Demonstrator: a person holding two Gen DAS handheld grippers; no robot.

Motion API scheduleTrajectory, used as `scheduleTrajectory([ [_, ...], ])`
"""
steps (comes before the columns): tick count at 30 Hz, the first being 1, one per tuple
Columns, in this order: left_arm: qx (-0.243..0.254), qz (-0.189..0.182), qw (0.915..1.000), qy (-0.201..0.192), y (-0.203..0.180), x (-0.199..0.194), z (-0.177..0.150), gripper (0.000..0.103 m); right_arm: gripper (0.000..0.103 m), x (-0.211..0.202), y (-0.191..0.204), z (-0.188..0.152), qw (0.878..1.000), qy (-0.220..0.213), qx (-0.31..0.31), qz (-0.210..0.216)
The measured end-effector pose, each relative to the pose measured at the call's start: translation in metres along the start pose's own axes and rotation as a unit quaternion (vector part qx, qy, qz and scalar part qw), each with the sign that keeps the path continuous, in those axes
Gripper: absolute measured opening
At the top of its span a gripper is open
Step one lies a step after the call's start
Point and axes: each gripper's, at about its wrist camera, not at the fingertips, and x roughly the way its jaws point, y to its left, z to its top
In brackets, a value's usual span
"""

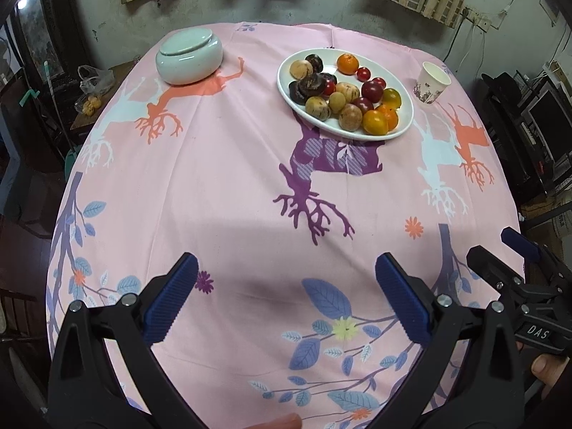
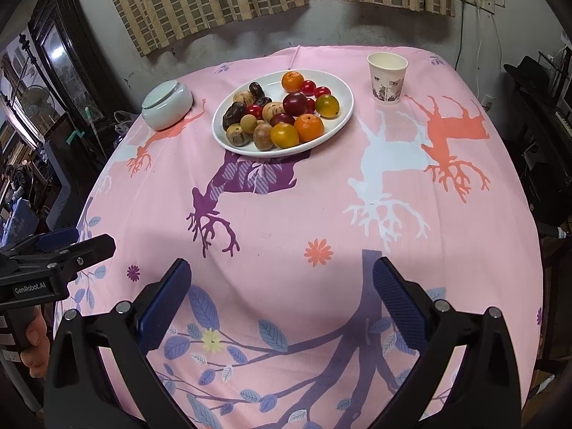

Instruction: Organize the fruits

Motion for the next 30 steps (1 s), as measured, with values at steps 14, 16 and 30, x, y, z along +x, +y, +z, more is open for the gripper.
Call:
scheduleTrajectory([
  [14,0.008,0.011,0.9998,0.012,0.003,0.001,-0.023,0.101,0.102,0.003,0.013,-0.02,1.0,0.017,-0.006,0.0],
  [16,0.011,0.011,0.9998,0.012,0.003,0.0,-0.024,0.101,0.102,0.002,0.014,-0.021,1.0,0.015,-0.006,0.0],
  [30,0.027,0.036,0.9987,-0.021,-0.005,-0.012,-0.026,0.101,0.102,0.002,0.013,-0.027,1.0,0.021,-0.005,-0.002],
])
